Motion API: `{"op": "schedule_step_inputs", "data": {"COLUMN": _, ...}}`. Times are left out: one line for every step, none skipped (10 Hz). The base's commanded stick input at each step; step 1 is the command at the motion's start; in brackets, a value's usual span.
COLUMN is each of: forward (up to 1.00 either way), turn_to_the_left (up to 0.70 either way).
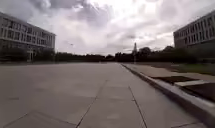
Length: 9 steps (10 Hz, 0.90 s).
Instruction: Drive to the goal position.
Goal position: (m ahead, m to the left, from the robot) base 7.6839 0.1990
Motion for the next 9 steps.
{"op": "schedule_step_inputs", "data": {"forward": 1.0, "turn_to_the_left": 0.0}}
{"op": "schedule_step_inputs", "data": {"forward": 1.0, "turn_to_the_left": 0.0}}
{"op": "schedule_step_inputs", "data": {"forward": 1.0, "turn_to_the_left": 0.0}}
{"op": "schedule_step_inputs", "data": {"forward": 1.0, "turn_to_the_left": 0.0}}
{"op": "schedule_step_inputs", "data": {"forward": 1.0, "turn_to_the_left": 0.0}}
{"op": "schedule_step_inputs", "data": {"forward": 1.0, "turn_to_the_left": 0.0}}
{"op": "schedule_step_inputs", "data": {"forward": 1.0, "turn_to_the_left": 0.0}}
{"op": "schedule_step_inputs", "data": {"forward": 1.0, "turn_to_the_left": 0.0}}
{"op": "schedule_step_inputs", "data": {"forward": 1.0, "turn_to_the_left": 0.0}}
